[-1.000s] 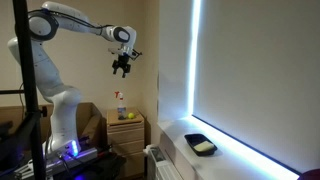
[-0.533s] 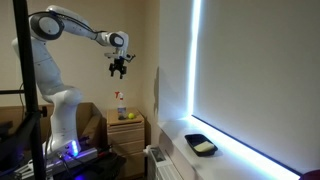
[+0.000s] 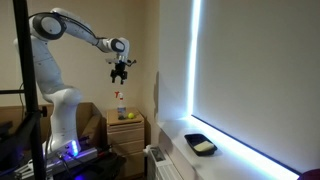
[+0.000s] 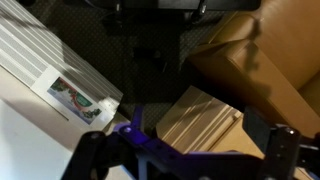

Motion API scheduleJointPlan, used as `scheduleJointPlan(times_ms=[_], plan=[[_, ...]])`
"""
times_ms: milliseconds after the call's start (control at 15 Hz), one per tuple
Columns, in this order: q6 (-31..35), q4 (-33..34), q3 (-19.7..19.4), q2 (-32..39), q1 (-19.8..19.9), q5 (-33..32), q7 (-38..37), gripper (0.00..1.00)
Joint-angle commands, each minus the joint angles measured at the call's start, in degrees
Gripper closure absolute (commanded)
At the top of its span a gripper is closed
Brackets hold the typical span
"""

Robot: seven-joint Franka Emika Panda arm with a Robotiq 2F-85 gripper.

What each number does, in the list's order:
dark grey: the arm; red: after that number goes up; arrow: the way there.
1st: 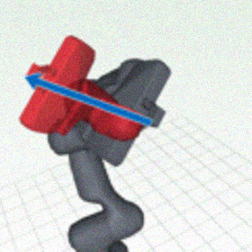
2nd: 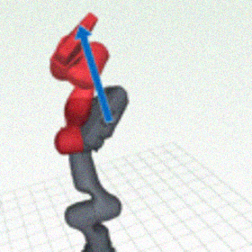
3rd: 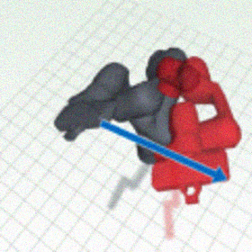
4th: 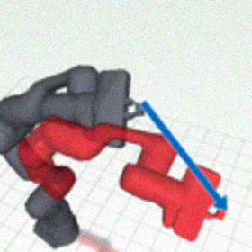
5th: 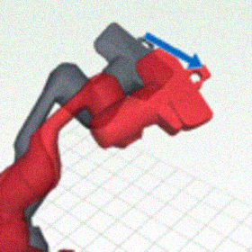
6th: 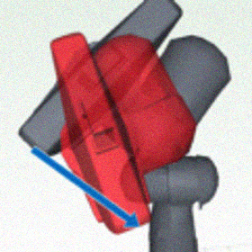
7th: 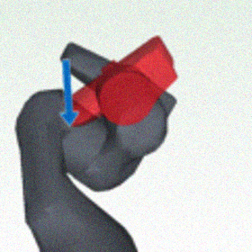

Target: Pick up the spray bottle from the nightstand and place it on the windowsill

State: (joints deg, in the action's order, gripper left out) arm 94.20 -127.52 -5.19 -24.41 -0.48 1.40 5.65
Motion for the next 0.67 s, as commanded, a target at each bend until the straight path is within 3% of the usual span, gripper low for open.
scheduleJointPlan(times_ms=[0, 400, 533, 600], plan=[[6.65, -4.34, 4.60, 6.60, -1.61, 3.42, -5.70, 0.00], [18.61, 3.13, 8.36, 17.03, -5.23, 24.89, -14.40, 0.00], [22.07, 5.22, 8.32, 19.74, -5.10, 29.93, -16.20, 0.00], [19.96, 2.40, 8.63, 16.59, -4.97, 26.47, -14.64, 0.00]])
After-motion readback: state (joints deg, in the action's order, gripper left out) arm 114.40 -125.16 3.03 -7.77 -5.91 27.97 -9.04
